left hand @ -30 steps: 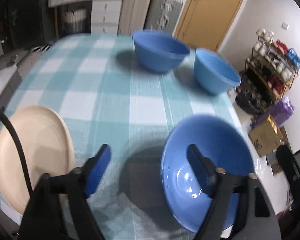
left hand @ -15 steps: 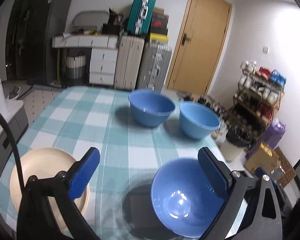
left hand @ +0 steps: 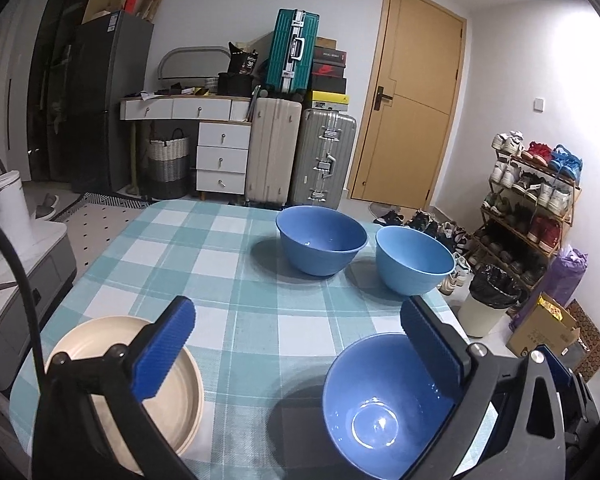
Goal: Organize plates and bowls
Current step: 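Lower the blue bowl onto the cloth beside the cream plates, open both grippers, then move both grippers toward the two remaining blue bowls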
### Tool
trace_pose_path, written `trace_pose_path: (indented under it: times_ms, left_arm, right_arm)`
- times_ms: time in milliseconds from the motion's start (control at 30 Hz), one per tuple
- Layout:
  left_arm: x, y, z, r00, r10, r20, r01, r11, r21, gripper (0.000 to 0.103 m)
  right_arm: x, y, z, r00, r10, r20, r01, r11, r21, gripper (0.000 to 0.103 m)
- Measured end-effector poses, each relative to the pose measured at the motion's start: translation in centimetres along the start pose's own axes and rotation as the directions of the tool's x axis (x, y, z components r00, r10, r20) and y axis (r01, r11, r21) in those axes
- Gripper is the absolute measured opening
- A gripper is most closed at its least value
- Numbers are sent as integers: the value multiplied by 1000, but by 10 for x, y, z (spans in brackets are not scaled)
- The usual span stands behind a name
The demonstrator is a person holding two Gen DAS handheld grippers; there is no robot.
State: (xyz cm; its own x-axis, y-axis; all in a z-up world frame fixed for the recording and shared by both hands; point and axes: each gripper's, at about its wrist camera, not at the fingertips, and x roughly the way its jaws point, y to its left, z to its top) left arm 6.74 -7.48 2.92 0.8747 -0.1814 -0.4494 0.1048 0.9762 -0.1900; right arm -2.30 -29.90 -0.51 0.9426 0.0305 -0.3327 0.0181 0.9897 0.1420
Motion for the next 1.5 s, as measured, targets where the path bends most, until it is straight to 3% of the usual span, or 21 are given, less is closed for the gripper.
trace_pose_path:
  times_ms: [567,900,1033,1133,1233,1367,1500]
  left_arm:
    - [0,-3,-2,1000,15,-24,-14,1000,16,103]
    - [8,-8,-6,998,25,-57,-23,999,30,103]
    - [10,-10,-5,998,32,-54,-30,999,35,103]
    - [13,-14,4,997,49,-67,-47,998,33,103]
    - [12,-21,18,997,24,-72,-21,999,34,103]
    - [30,-44,37,988,16,-157,0,995,100,103]
    - [64,-75,55,957,-11,-290,57,987,151,103]
  right_arm:
    - [6,-14,1,999,-20,-27,21,998,57,102]
    - [7,-25,2,999,5,-37,0,992,125,102]
    - [9,-30,3,994,94,-60,-83,983,167,102]
    - [8,-32,8,992,106,-64,-96,983,154,102]
    - [9,-39,19,994,85,-70,-77,990,116,102]
    - [16,-62,49,994,58,-92,-48,993,103,102]
    - [32,-90,88,991,58,-123,-42,991,125,102]
